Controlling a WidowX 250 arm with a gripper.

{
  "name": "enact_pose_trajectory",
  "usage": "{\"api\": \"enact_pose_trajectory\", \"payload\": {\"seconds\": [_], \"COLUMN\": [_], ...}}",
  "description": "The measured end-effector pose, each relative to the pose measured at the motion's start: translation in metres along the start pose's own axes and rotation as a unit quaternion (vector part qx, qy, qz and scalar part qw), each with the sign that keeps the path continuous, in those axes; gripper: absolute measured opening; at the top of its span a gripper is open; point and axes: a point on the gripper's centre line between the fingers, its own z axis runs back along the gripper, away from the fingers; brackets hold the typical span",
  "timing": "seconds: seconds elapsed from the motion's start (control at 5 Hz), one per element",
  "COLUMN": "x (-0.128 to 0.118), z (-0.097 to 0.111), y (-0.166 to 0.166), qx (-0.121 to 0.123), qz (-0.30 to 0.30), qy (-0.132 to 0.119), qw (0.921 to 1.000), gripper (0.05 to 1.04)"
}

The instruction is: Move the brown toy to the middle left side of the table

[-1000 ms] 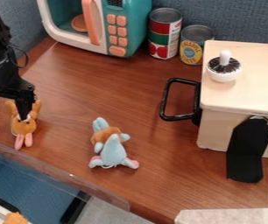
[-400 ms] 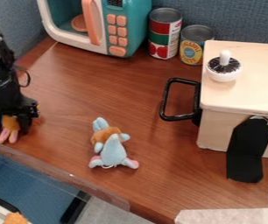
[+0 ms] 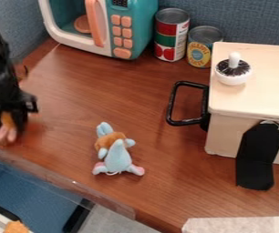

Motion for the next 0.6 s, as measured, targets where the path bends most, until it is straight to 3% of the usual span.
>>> {"api": "enact_pose_trajectory", "payload": {"seconds": [0.2,0.4,0.6], "x": [0.022,0.05,0.069], "z": [0.018,0.03,0.01], "y": [0.017,0.035,0.038], "qx": [0.005,-0.004,-0.014], "qz": [0.013,0.035,0.025], "qy": [-0.024,-0.063,-0.056], "qw": [0.9996,0.9974,0.998], "gripper": [0.48,0.479,0.479]}}
